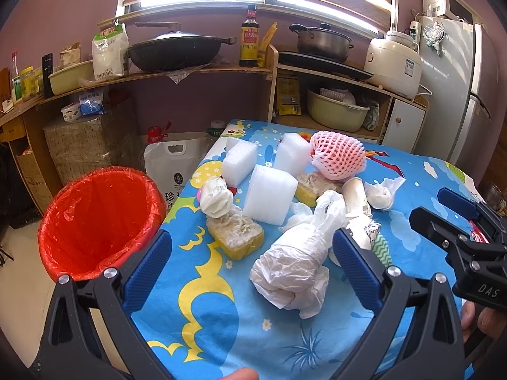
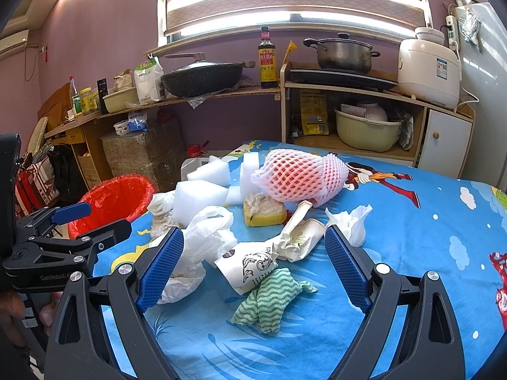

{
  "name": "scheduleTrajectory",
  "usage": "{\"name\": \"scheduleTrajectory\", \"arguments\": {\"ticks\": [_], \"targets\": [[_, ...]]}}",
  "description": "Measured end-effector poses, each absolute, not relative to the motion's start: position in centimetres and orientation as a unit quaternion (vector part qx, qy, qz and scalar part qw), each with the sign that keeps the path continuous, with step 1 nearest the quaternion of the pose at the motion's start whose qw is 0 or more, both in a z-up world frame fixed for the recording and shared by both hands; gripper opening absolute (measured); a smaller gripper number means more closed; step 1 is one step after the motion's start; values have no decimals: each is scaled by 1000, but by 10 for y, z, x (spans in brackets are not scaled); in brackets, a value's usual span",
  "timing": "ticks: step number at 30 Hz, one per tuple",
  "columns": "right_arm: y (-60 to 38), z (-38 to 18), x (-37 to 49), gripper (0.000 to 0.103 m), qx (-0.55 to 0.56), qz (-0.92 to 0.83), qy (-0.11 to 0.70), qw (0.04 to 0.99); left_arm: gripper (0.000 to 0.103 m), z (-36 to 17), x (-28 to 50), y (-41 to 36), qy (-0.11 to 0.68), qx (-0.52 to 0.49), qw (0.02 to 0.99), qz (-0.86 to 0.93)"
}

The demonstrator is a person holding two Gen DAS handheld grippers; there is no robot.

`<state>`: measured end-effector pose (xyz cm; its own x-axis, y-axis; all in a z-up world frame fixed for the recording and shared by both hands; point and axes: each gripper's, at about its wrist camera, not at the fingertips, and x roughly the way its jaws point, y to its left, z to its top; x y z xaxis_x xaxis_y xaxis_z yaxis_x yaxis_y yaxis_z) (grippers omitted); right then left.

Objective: Collect trash
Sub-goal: 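Reach the left tool toward the crumpled white plastic bag while the right tool approaches the green cloth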

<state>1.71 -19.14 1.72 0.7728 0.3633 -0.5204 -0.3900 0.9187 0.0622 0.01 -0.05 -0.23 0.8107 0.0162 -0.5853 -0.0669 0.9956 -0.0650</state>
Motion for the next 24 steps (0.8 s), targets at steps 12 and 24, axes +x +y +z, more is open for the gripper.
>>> {"name": "scheduleTrajectory", "arguments": {"ticks": [12, 24], "targets": [[-192, 17, 18, 85, -24, 200, 273, 941, 98, -2, -3, -3, 283, -49, 958, 19], [-199, -2, 21, 85, -18, 194, 296, 935, 95, -15, 6, -5, 330, -47, 943, -1]]}}
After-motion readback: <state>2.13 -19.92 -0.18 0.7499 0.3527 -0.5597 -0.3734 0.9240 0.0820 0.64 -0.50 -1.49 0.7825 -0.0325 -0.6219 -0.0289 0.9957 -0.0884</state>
